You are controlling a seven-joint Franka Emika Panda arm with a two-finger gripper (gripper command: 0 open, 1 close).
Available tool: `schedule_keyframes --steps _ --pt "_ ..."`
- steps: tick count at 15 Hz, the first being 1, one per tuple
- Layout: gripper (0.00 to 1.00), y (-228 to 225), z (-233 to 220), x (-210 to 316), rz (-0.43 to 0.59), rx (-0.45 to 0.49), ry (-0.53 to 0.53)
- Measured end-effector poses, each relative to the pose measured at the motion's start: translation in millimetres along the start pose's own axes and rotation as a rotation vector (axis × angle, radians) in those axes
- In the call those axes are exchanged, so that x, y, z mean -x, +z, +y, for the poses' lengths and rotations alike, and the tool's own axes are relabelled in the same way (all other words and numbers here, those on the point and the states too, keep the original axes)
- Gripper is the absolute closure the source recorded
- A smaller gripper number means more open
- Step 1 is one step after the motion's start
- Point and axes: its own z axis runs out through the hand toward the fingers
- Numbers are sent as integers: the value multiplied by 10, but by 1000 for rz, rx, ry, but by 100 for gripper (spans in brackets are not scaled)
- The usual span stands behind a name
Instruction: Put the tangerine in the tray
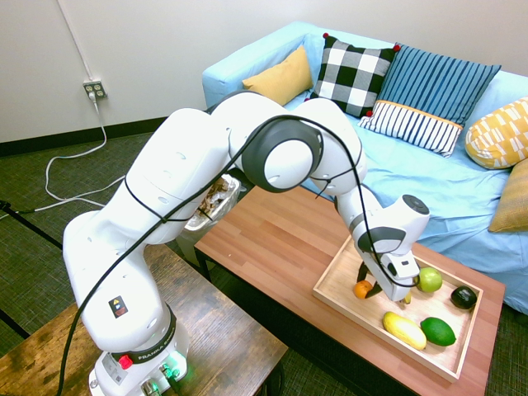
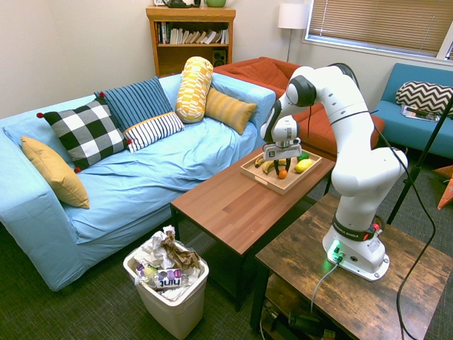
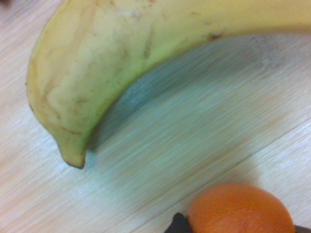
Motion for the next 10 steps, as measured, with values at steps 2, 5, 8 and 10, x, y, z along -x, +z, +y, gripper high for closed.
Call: schedule_keyframes --steps 2,5,8,10 --pt "0 -3 -3 2 0 -1 -6" --pt "0 -94 -9 -13 9 -12 -7" --pt "0 -326 94 -67 25 -32 2" --pt "0 -506 198 -94 39 -42 13"
